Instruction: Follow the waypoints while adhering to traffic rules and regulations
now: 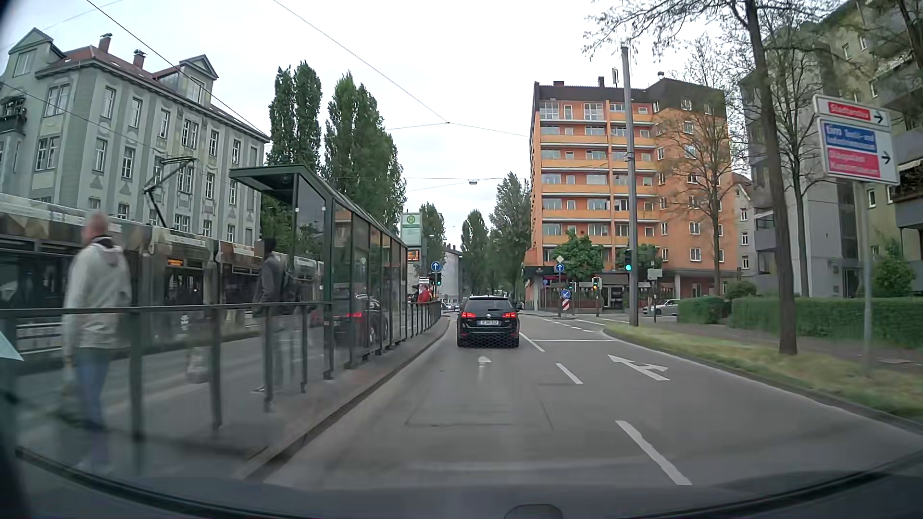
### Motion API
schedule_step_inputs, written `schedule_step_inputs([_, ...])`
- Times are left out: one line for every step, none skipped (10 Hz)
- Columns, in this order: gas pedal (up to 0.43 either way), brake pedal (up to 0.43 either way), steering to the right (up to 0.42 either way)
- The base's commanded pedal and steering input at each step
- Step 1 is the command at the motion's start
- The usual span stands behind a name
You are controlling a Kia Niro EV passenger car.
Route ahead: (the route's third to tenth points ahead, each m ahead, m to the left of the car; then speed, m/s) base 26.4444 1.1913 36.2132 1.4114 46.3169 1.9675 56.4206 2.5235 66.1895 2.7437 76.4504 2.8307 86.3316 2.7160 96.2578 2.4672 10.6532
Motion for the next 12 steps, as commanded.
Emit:
schedule_step_inputs([0.197,0.000,0.000])
schedule_step_inputs([0.209,0.000,0.000])
schedule_step_inputs([0.228,0.000,0.000])
schedule_step_inputs([0.260,0.000,0.000])
schedule_step_inputs([0.280,0.000,0.000])
schedule_step_inputs([0.280,0.000,0.000])
schedule_step_inputs([0.280,0.000,0.000])
schedule_step_inputs([0.280,0.000,0.000])
schedule_step_inputs([0.268,0.000,0.000])
schedule_step_inputs([0.268,0.000,-0.001])
schedule_step_inputs([0.268,0.000,-0.001])
schedule_step_inputs([0.268,0.000,-0.003])
